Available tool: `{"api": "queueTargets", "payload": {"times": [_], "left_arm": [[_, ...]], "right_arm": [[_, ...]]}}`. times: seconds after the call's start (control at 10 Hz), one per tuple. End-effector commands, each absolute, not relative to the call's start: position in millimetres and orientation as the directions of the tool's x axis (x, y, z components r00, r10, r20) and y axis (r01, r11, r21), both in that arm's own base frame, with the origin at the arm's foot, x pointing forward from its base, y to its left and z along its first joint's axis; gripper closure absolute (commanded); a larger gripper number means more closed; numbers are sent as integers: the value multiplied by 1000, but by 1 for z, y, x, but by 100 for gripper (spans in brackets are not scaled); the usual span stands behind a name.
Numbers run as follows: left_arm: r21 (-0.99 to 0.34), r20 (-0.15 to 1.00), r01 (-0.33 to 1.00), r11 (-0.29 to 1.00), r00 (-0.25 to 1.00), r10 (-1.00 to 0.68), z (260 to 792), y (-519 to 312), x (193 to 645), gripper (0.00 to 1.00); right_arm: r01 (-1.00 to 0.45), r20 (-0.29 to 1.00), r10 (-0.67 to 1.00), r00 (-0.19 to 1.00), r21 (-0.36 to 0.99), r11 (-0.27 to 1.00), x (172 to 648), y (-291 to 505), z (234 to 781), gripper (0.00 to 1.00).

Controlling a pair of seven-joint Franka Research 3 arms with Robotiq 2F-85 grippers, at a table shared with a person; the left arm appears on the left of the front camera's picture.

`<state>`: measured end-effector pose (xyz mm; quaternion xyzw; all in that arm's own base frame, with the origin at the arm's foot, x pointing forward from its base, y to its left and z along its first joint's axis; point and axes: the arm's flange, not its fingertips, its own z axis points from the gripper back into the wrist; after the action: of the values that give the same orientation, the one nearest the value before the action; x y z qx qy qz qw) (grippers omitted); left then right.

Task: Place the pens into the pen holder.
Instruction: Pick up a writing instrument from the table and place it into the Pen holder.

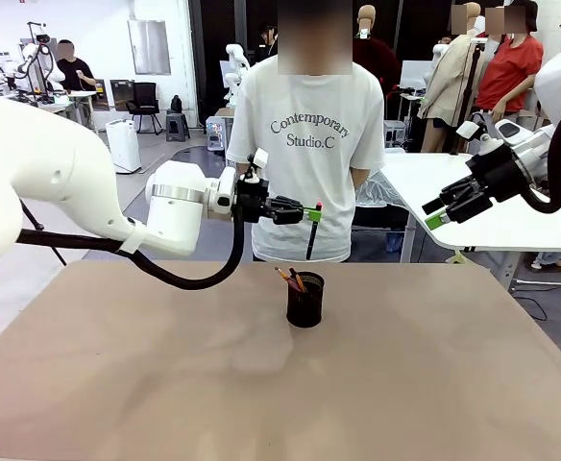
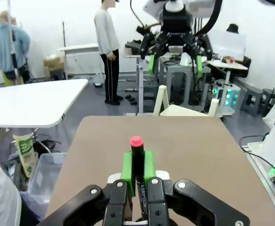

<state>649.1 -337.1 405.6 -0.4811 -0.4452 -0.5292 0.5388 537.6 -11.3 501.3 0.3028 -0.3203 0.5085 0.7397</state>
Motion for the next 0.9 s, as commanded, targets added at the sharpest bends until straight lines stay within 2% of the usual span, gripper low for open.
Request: {"api": "queueTargets", "payload": {"times": [0.0, 0.5, 0.8], "left_arm": [[-106, 983, 994, -36, 100, -152, 398, -339, 656, 100], [-101, 984, 992, -79, 88, -157, 387, -341, 649, 100], [-111, 985, 992, -53, 103, -140, 379, -345, 649, 100]], "right_arm": [[-944, 782, 556, 283, 125, 304, 537, -11, 503, 0], [-944, 782, 556, 283, 125, 304, 537, -11, 503, 0], [-944, 782, 556, 283, 125, 304, 537, -11, 503, 0]]}}
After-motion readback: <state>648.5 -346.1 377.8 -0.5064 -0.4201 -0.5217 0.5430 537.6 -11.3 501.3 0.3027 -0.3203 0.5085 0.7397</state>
